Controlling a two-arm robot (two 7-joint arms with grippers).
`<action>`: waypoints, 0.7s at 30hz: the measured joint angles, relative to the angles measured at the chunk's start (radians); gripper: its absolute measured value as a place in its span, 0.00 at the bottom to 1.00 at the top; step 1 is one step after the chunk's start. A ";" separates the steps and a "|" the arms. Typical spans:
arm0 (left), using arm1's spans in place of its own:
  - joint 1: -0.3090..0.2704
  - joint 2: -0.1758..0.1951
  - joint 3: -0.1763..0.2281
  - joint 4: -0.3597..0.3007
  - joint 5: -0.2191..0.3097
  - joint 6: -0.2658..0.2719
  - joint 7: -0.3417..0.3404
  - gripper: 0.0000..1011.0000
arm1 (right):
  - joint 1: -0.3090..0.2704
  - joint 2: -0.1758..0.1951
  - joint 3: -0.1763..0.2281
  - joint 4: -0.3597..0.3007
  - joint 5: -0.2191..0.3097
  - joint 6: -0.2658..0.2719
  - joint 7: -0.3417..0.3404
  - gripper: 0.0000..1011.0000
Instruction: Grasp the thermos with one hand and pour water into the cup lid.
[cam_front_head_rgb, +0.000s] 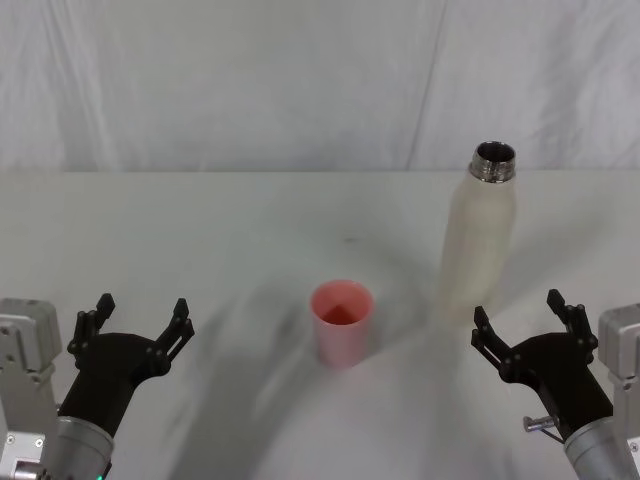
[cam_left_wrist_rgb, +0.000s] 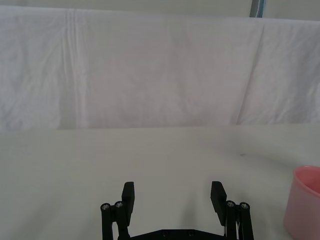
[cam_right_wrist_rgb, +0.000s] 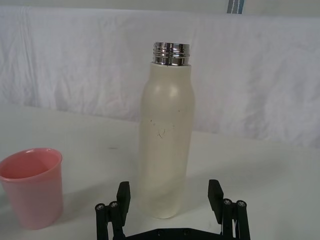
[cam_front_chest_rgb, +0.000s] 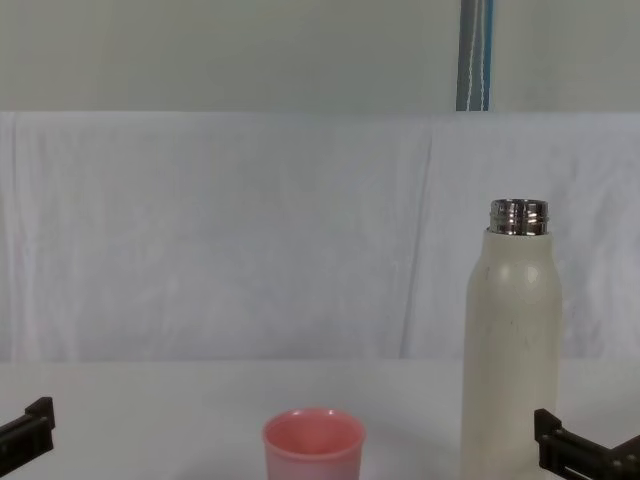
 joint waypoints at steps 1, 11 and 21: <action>0.000 0.000 0.000 0.000 0.000 0.000 0.000 0.99 | 0.000 0.000 0.000 0.000 0.000 0.000 0.000 0.99; 0.000 0.000 0.000 0.000 0.000 0.000 0.000 0.99 | 0.000 0.000 0.000 0.000 0.000 0.000 0.000 0.99; 0.000 0.000 0.000 0.000 0.000 0.000 0.000 0.99 | 0.000 0.000 0.000 0.000 0.000 0.000 0.000 0.99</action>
